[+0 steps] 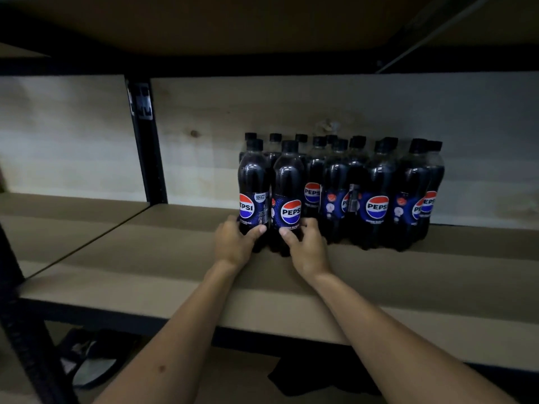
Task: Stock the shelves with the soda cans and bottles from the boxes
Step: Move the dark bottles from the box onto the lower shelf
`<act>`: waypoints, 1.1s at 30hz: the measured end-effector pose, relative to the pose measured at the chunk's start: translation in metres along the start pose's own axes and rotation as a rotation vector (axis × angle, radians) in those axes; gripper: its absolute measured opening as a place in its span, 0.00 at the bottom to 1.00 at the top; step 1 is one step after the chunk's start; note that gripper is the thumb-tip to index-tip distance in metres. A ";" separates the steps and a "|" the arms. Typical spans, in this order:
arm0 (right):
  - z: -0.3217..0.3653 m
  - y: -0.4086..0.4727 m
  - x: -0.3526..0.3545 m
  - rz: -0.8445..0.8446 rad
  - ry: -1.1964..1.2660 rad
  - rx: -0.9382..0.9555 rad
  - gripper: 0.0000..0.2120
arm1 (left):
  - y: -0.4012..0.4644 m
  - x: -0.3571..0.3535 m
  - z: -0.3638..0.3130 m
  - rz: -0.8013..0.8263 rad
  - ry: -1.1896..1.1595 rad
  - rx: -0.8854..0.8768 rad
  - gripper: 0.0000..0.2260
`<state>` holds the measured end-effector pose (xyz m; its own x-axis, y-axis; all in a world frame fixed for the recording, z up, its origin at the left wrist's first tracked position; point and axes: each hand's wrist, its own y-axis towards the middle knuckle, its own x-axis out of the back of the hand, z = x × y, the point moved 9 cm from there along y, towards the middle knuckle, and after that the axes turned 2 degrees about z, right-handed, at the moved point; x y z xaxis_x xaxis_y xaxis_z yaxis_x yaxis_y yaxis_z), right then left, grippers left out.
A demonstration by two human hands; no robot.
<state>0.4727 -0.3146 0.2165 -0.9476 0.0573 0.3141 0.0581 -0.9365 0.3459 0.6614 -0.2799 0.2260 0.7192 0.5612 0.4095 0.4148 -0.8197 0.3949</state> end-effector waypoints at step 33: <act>-0.006 0.058 -0.024 -0.107 -0.134 0.005 0.12 | 0.068 -0.038 0.019 0.069 0.270 -0.050 0.21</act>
<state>0.4966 -0.3728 0.2237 -0.8983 0.2020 0.3902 -0.0385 -0.9209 0.3880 0.6735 -0.3593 0.2216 0.5673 0.5198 0.6387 0.3369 -0.8542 0.3960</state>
